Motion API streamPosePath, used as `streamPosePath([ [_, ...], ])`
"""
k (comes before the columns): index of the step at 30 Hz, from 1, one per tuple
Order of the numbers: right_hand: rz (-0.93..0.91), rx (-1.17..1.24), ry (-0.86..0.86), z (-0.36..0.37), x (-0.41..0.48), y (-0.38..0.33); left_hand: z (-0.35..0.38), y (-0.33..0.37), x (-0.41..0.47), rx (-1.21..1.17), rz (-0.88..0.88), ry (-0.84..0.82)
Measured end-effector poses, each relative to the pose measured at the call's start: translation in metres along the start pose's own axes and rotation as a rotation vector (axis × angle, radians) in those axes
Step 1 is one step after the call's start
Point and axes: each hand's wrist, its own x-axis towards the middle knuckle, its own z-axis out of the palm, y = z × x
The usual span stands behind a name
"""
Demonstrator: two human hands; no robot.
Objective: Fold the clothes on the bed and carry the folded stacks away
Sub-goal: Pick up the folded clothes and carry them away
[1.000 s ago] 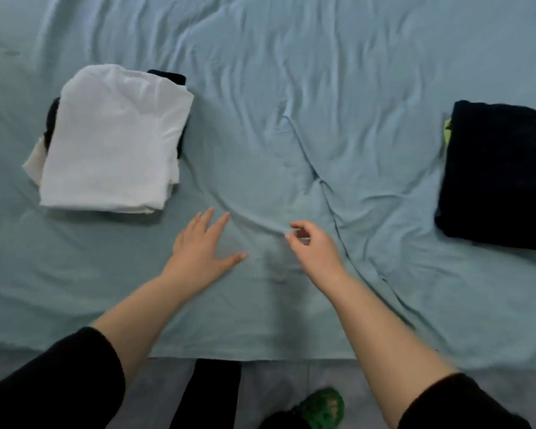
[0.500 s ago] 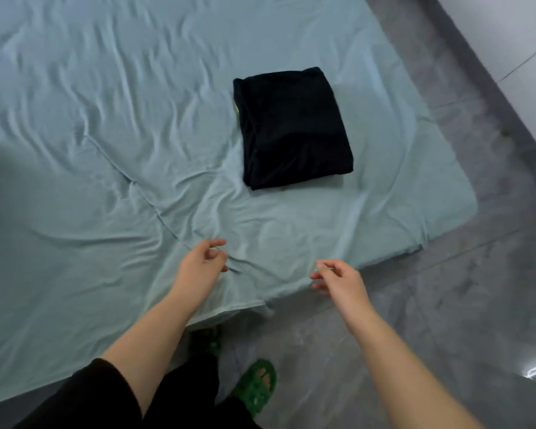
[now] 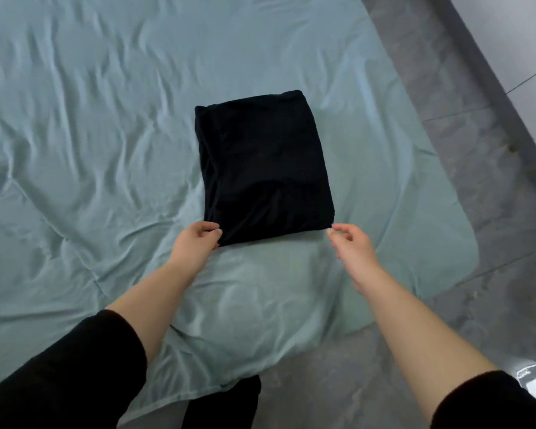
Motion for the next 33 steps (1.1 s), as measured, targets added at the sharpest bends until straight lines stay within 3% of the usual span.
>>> streamPosePath([
  [4, 0.019, -0.066, -0.044, -0.002, 0.058, -0.020, 0.004, 0.018, 0.044, -0.021, -0.079, 0.122],
  [10, 0.148, -0.153, -0.192, 0.013, 0.135, -0.046, 0.021, 0.044, 0.098, -0.176, -0.101, 0.103],
  [17, 0.203, 0.050, -0.540, 0.048, 0.205, -0.085, 0.033, 0.074, 0.143, -0.295, -0.043, -0.025],
  [27, 0.165, 0.191, -0.348, 0.037, 0.166, -0.047, 0.060, 0.070, 0.106, -0.232, -0.129, 0.047],
  [33, 0.358, 0.216, -0.358, -0.011, 0.092, -0.002, 0.074, 0.042, 0.020, -0.268, -0.203, -0.031],
])
